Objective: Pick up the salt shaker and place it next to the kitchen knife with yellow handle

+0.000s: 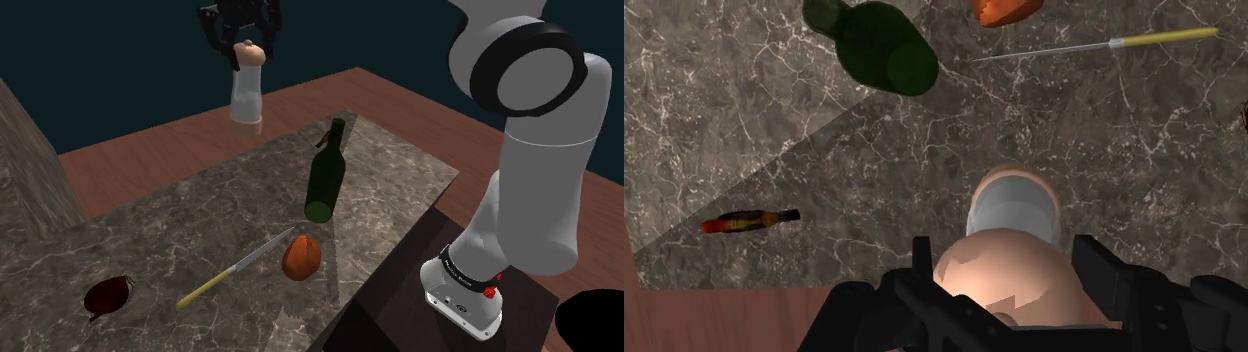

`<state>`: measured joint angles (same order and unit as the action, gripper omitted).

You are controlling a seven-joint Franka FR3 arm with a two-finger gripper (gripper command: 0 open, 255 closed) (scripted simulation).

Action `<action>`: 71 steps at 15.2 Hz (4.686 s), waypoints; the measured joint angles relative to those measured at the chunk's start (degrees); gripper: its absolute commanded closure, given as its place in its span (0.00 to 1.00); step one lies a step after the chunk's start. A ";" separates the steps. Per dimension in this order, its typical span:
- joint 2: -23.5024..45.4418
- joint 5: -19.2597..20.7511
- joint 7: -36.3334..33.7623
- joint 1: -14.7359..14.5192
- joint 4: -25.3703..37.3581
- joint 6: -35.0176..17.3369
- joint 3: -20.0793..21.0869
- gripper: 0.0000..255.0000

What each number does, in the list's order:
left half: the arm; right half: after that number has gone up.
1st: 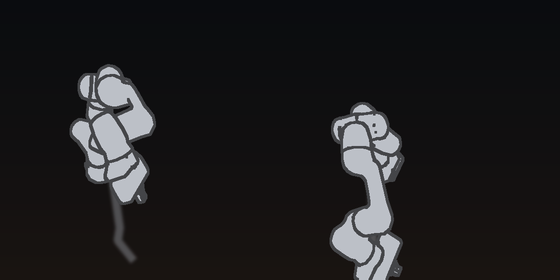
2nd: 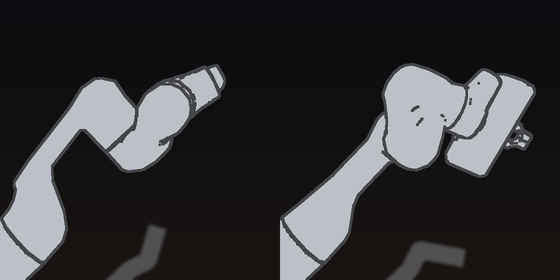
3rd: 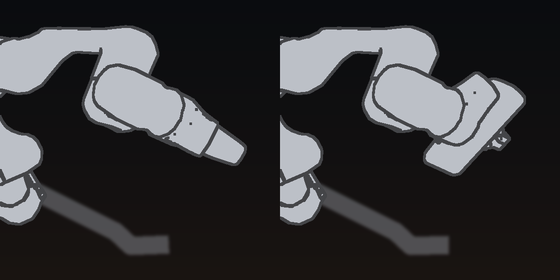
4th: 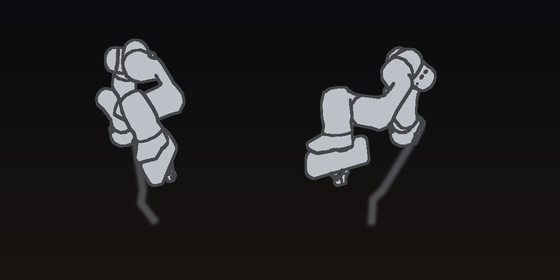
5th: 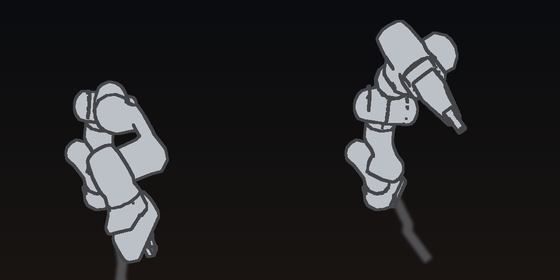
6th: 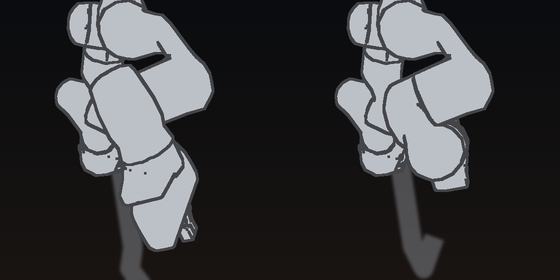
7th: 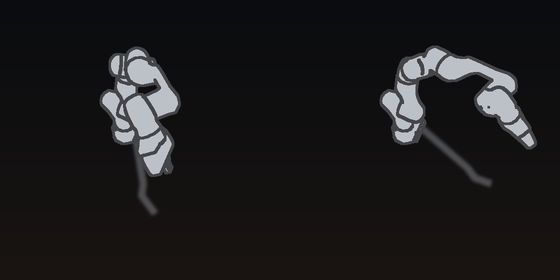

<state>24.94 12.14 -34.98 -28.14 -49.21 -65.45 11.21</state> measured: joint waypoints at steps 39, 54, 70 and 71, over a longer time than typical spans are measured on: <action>-8.81 -2.17 -4.45 3.01 -43.67 -34.60 0.15 1.00; -7.22 -1.62 -5.36 3.08 -48.23 -40.69 -0.03 1.00; -7.38 -1.98 -5.00 2.44 -41.25 -33.59 0.32 0.00; -7.36 -1.98 -5.00 2.44 -41.20 -33.54 0.32 0.00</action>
<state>17.57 10.16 -39.98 -25.70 -90.42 -98.99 11.53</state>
